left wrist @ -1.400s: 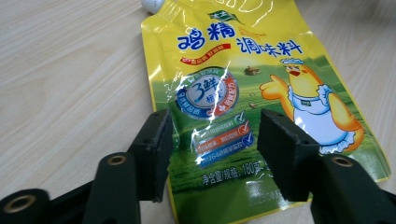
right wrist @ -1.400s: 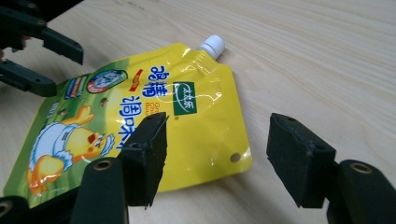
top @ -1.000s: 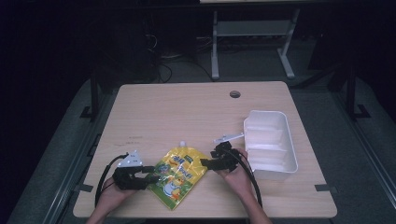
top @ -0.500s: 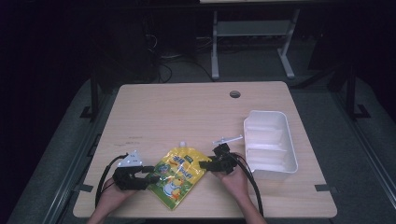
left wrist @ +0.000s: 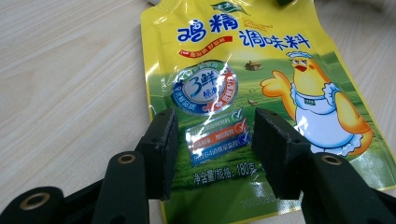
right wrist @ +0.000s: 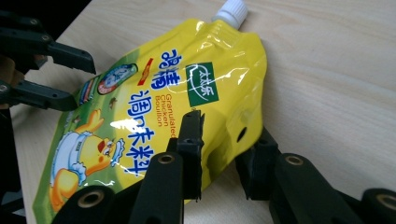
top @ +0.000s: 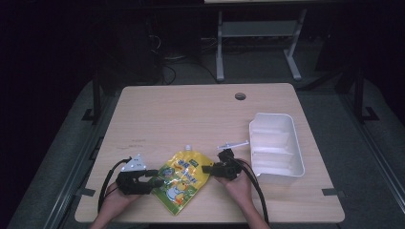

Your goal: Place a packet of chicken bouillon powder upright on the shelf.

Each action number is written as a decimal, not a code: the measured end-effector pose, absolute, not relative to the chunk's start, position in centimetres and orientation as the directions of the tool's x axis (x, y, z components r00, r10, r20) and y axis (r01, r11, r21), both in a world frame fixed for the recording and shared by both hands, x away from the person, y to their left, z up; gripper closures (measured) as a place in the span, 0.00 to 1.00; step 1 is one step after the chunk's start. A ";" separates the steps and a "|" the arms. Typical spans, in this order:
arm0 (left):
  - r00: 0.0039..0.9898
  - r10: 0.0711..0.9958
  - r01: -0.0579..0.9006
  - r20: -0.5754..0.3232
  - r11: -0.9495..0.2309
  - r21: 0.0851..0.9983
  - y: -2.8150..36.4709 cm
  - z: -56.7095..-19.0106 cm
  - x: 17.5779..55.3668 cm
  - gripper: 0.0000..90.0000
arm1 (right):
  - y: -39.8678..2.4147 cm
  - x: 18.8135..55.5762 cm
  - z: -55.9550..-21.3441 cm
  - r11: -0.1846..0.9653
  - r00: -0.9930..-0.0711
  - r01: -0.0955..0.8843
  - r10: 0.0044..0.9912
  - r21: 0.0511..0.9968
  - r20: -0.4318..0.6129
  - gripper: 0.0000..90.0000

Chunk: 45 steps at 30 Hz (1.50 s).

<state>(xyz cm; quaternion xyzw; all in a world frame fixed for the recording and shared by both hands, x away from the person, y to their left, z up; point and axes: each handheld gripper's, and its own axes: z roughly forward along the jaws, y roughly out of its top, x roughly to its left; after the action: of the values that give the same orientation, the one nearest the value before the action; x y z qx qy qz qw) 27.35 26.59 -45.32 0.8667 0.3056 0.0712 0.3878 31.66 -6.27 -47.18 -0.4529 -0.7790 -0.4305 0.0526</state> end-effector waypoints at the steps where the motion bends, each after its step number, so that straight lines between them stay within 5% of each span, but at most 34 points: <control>1: 0.803 0.584 0.475 -0.116 -0.510 0.717 26.7 -45.4 27.4 0.56 | -6.2 31.7 -47.3 0.222 -0.585 0.752 0.660 0.620 0.472 0.84; 16: 0.805 0.590 0.438 -0.055 -0.531 0.726 26.5 -45.0 27.0 0.49 | -6.4 31.4 -46.5 0.195 -0.614 0.710 0.642 0.676 0.460 0.99; 32: 0.781 0.562 0.516 -0.273 -0.333 0.790 27.5 -43.7 28.4 0.31 | -7.1 30.2 -40.5 0.258 -0.733 0.553 0.603 0.792 0.316 0.99; 45: 0.826 0.496 0.451 -0.268 -0.299 0.841 27.2 -41.1 29.3 0.29 | -5.4 28.1 -34.1 0.361 -0.847 0.341 0.519 0.868 0.117 1.00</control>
<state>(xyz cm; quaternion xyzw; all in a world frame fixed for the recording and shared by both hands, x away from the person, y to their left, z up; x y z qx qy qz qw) 29.34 27.22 -41.10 0.8055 0.2939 0.0214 0.5141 28.12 -5.35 -34.14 -0.2622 -0.8200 -0.5008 -0.0891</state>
